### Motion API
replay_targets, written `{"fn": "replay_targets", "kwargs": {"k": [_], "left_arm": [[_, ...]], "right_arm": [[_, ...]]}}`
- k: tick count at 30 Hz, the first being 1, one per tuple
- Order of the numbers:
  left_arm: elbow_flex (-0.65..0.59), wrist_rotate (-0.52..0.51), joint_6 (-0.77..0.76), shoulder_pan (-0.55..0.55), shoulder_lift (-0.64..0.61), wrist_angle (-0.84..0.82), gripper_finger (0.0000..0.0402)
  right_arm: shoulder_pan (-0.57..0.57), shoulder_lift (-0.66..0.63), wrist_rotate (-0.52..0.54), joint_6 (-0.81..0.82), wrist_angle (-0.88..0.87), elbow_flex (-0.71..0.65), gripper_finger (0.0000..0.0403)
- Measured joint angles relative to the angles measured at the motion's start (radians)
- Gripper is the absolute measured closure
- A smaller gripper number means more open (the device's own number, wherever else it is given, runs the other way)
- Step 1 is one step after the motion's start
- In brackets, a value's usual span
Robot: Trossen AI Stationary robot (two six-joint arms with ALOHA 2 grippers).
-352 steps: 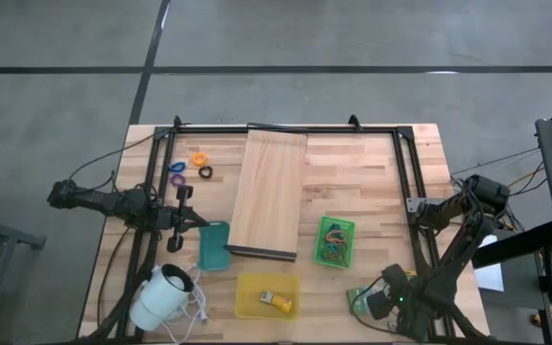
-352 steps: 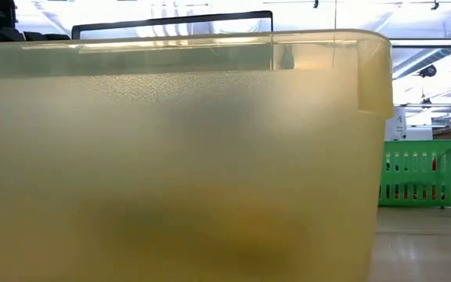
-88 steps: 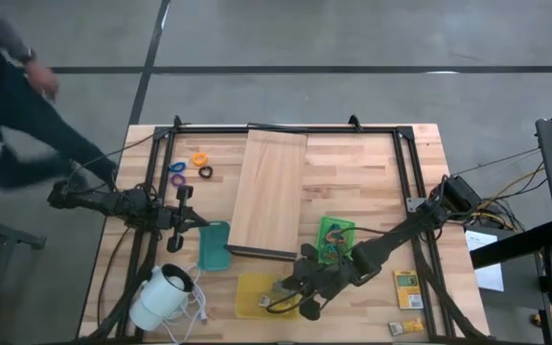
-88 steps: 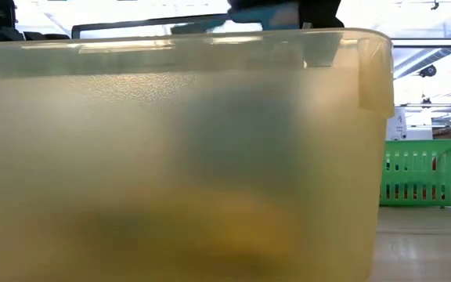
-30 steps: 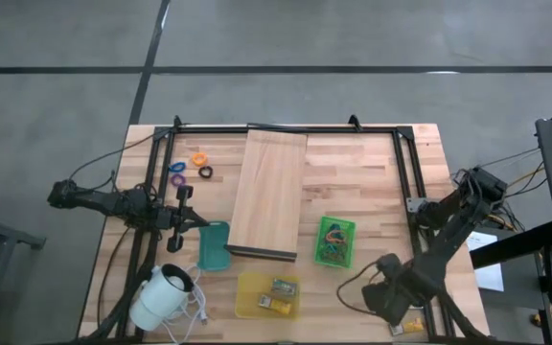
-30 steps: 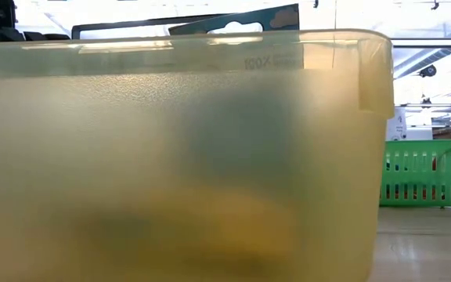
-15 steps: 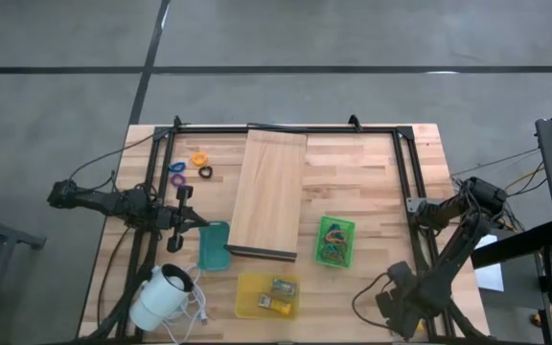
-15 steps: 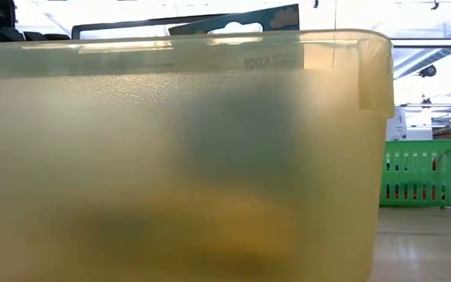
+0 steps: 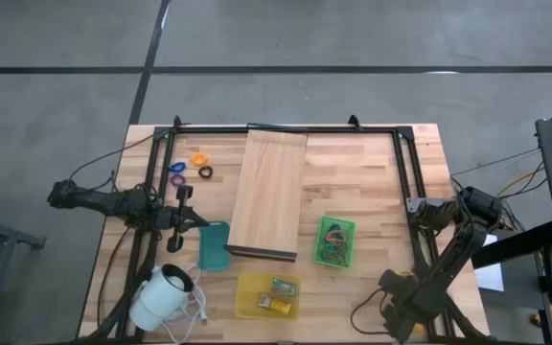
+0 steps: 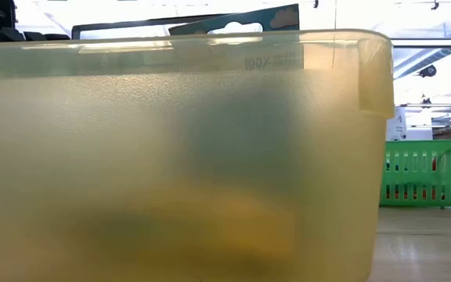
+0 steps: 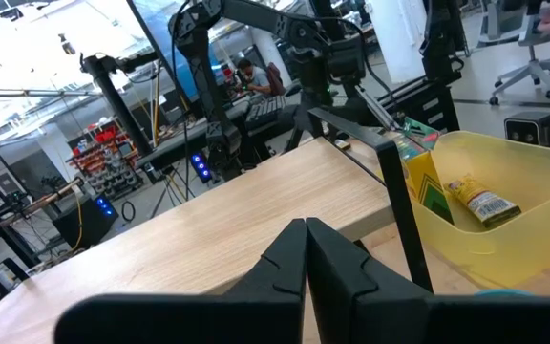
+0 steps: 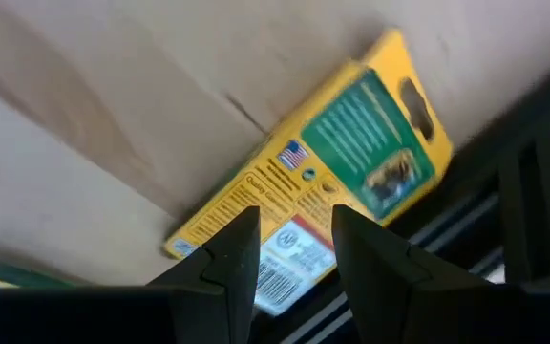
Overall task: Pick & Place Office Desk Supplies
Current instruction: Put the large yellow crayon box into the yellow bin
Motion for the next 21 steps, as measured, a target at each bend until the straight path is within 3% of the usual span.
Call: {"fn": "replay_targets", "kwargs": {"k": [5, 16, 21], "left_arm": [[0.000, 0.000, 0.000, 0.000, 0.000, 0.000, 0.0390], [0.000, 0.000, 0.000, 0.000, 0.000, 0.000, 0.0390], [0.000, 0.000, 0.000, 0.000, 0.000, 0.000, 0.0390]], "right_arm": [[0.000, 0.047, -0.003, -0.184, -0.003, 0.002, 0.0275], [-0.009, 0.081, 0.010, -0.126, -0.010, 0.048, 0.0275], [-0.023, 0.081, 0.097, -0.126, 0.019, 0.088, 0.0275]]}}
